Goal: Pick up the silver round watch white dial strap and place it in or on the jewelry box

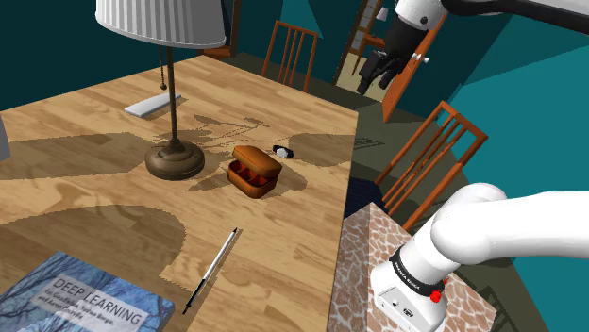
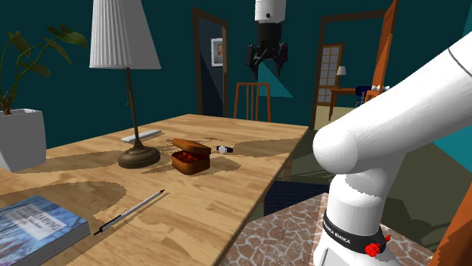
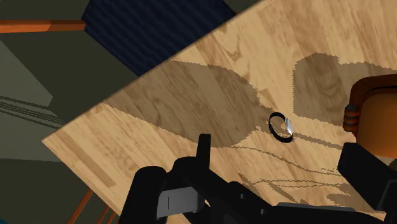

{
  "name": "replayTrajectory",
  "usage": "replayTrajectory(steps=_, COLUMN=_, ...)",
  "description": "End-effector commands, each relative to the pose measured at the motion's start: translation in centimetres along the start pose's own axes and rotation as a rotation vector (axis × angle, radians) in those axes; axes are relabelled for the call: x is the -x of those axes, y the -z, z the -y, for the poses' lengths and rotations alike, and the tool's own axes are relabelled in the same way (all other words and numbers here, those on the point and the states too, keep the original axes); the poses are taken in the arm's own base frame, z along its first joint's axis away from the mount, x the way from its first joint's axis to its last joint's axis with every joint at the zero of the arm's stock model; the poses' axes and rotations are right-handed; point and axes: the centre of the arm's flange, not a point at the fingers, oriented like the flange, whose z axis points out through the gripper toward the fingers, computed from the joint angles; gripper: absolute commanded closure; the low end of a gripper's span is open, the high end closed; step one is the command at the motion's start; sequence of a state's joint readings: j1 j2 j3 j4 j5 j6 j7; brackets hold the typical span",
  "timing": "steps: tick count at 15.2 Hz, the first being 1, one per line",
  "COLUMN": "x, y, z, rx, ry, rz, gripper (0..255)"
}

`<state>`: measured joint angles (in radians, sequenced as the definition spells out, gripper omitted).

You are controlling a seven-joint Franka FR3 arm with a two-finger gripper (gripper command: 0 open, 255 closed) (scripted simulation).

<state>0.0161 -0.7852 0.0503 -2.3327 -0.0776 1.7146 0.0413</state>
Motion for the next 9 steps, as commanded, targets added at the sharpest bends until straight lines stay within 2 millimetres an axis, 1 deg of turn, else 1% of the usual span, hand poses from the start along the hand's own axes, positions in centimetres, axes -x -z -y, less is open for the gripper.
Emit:
replayTrajectory(steps=1, x=0.0, y=0.0, z=0.0, rx=0.0, ry=0.0, rz=0.0, gripper=0)
replayTrajectory(steps=5, x=-3.5, y=-4.3, z=0.3, rx=-0.044, ry=0.101, rz=0.031, gripper=0)
replayTrajectory(steps=9, x=-6.8, y=-8.6, z=1.2, rx=-0.089, ry=0.203, rz=0.063, gripper=0)
